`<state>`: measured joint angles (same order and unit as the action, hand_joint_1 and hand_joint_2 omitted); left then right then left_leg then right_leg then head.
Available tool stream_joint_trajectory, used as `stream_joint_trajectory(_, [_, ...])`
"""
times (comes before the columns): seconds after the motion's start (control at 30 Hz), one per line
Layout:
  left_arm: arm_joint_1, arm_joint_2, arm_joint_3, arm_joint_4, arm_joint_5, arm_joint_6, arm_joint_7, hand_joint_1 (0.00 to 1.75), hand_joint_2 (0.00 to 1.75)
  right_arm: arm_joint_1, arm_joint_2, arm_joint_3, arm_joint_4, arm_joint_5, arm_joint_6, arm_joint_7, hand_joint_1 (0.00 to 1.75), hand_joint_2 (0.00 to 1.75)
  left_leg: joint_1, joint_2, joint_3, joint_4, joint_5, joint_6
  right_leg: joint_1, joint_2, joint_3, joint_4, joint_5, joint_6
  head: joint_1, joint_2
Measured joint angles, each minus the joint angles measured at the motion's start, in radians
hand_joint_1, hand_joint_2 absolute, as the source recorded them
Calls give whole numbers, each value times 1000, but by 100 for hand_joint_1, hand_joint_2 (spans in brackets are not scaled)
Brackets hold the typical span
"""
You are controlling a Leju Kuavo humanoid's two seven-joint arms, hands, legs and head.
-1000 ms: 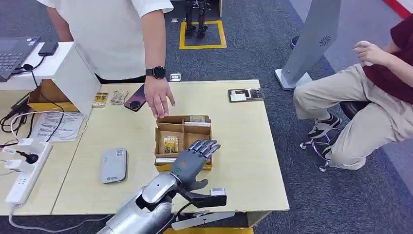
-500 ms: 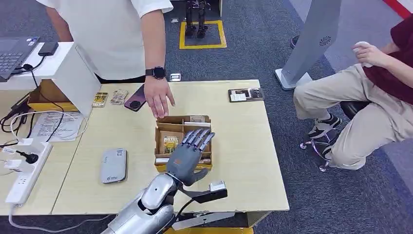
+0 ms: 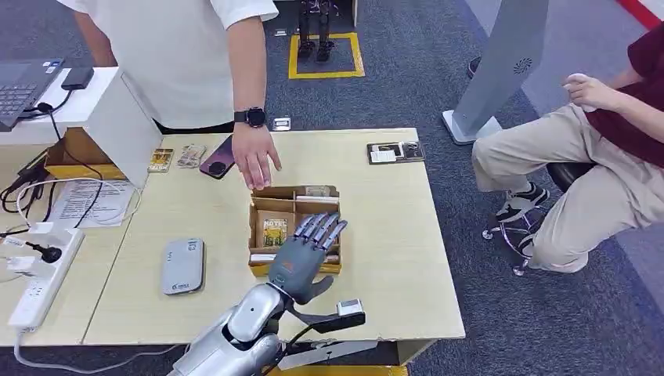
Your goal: Pass the card to the sensor for recognition and then transmit it.
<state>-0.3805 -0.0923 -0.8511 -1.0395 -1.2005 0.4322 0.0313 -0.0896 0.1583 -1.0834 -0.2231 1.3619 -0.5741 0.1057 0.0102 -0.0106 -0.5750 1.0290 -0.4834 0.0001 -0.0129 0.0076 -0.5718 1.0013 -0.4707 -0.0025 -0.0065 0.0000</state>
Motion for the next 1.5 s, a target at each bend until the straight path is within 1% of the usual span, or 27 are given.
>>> stream_joint_trajectory(0.1, [0, 0, 0, 6, 0, -3, -2, 0, 175, 0, 0, 0, 0, 0, 0, 0, 0, 0, 0, 0, 0, 0, 0, 0, 0, 0, 0, 0, 0, 0, 0, 0])
stream_joint_trajectory(0.23, [-1, -3, 0, 18, -5, -23, 3, 0, 175, 0, 0, 0, 0, 2, 1, 0, 0, 0, 0, 0, 0, 0, 0, 0, 0, 0, 0, 0, 0, 0, 0, 0])
stream_joint_trajectory(0.33, [0, -9, 0, 29, -21, -7, 43, 0, 175, 0, 0, 1, 0, 2, 1, 1, 0, 0, 0, 0, 0, 0, 0, 0, 0, 0, 0, 0, 0, 0, 0, 0])
stream_joint_trajectory(0.43, [0, -16, 1, 41, -61, 50, 104, 0, 175, 0, 0, 2, 0, -1, 0, 6, 0, 0, 0, 0, 0, 0, 0, 0, 0, 0, 0, 0, 0, 0, 0, 0])
stream_joint_trajectory(0.5, [0, -19, 2, 46, -72, 65, 120, 0, 175, 0, 0, 3, 0, -1, 0, 7, 0, 0, 0, 0, 0, 0, 0, 0, 0, 0, 0, 0, 0, 0, 0, 0])
stream_joint_trajectory(0.7, [0, -25, 4, 58, -82, 72, 129, 0, 175, 0, 0, 8, 0, -2, 0, 7, 0, 0, 0, 0, 0, 0, 0, 0, 0, 0, 0, 0, 0, 0, 0, 0])
stream_joint_trajectory(0.9, [2, -27, 16, 67, -138, 72, 171, 0, 175, 1, 0, 9, 0, -7, 0, 8, 0, 0, 0, 0, 0, 0, 0, 0, 0, 0, 0, 0, 0, 0, 0, 0])
stream_joint_trajectory(1.2, [7, -38, 35, 90, -155, 60, 169, 0, 175, 2, 0, 9, 0, -10, 0, 8, 0, 0, 0, 0, 0, 0, 0, 0, 0, 0, 0, 0, 0, 0, 0, 0])
stream_joint_trajectory(1.3, [7, -42, 37, 102, -166, 51, 169, 16, 175, 2, 0, 9, 0, -10, 0, 7, 0, 0, 0, 0, 0, 0, 0, 0, 0, 0, 0, 0, 0, 0, 0, 0])
stream_joint_trajectory(1.33, [7, -42, 37, 105, -173, 50, 169, 51, 175, 2, 0, 9, 0, -10, 1, 7, 0, 0, 0, 0, 0, 0, 0, 0, 0, 0, 0, 0, 0, 0, 0, 0])
stream_joint_trajectory(1.37, [6, -42, 37, 110, -178, 48, 169, 51, 175, 2, 0, 10, 0, -10, 1, 7, 0, 0, 0, 0, 0, 0, 0, 0, 0, 0, 0, 0, 0, 0, 0, 0])
stream_joint_trajectory(1.4, [6, -42, 37, 114, -181, 44, 169, 136, 175, 2, 0, 10, 0, -9, 2, 7, 0, 0, 0, 0, 0, 0, 0, 0, 0, 0, 0, 0, 0, 0, 0, 0])
stream_joint_trajectory(1.43, [6, -42, 37, 118, -182, 42, 169, 148, 175, 2, 0, 11, 0, -9, 3, 7, 0, 0, 0, 0, 0, 0, 0, 0, 0, 0, 0, 0, 0, 0, 0, 0])
stream_joint_trajectory(1.47, [6, -42, 37, 122, -184, 42, 169, 148, 175, 2, 0, 11, 0, -9, 5, 7, 0, 0, 0, 0, 0, 0, 0, 0, 0, 0, 0, 0, 0, 0, 0, 0])
stream_joint_trajectory(1.5, [6, -42, 37, 126, -186, 43, 169, 159, 175, 2, 0, 12, 0, -9, 8, 7, 0, 0, 0, 0, 0, 0, 0, 0, 0, 0, 0, 0, 0, 0, 0, 0])
